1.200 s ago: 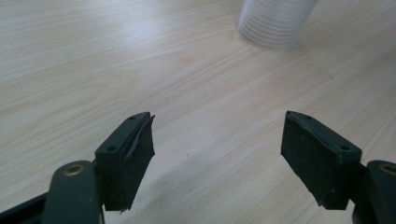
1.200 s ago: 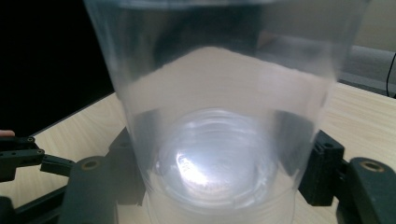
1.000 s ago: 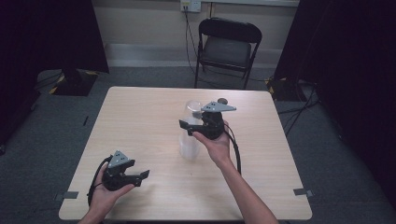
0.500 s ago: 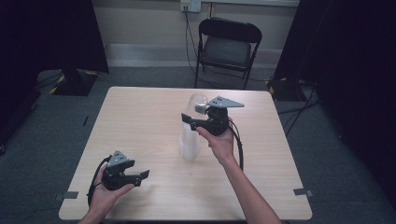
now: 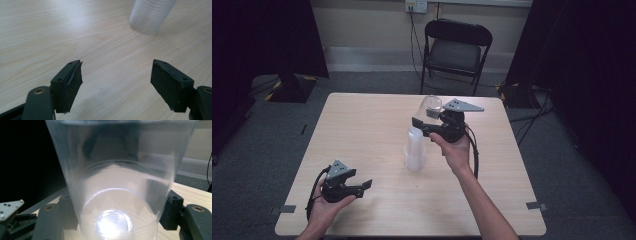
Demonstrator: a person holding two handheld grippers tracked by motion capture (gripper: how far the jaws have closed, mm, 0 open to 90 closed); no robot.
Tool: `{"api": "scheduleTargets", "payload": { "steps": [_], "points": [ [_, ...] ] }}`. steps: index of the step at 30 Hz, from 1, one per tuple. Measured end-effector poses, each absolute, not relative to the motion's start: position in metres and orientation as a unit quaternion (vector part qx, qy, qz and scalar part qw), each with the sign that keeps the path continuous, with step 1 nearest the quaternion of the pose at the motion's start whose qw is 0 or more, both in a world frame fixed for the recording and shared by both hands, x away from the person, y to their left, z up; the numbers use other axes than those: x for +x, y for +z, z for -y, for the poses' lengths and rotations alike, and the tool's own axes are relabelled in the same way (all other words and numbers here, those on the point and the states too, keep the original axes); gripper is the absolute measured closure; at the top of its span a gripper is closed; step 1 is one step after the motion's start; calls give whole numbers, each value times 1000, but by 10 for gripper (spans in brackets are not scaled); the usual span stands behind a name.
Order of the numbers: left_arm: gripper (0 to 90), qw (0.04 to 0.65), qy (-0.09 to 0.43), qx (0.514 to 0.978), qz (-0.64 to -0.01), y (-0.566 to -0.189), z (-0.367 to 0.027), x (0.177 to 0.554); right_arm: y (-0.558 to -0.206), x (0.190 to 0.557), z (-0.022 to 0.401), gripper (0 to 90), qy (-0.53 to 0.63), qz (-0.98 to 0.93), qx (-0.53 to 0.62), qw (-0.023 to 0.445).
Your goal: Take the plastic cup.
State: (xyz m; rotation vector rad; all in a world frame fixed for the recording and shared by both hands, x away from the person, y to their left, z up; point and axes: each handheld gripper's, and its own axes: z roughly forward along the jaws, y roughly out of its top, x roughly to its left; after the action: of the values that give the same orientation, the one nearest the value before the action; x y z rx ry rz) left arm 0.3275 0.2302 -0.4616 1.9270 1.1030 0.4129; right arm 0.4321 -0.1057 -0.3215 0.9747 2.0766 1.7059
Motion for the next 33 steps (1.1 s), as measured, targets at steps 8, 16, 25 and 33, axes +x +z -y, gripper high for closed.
{"api": "scheduleTargets", "payload": {
  "steps": [8, 16, 25, 33],
  "points": [
    [318, 448, 175, 771, -418, -456, -224, 330, -316, 424, 119, 324, 584, -718, 346, 154],
    [376, 458, 185, 772, -400, -448, -217, 333, -318, 418, 133, 325, 578, -717, 357, 156],
    [393, 466, 196, 769, -391, -437, -207, 337, -330, 411, 148, 332, 584, -709, 374, 130],
    [392, 491, 171, 769, -372, -423, -188, 343, -344, 402, 159, 332, 579, -707, 390, 111]
  ]
}}
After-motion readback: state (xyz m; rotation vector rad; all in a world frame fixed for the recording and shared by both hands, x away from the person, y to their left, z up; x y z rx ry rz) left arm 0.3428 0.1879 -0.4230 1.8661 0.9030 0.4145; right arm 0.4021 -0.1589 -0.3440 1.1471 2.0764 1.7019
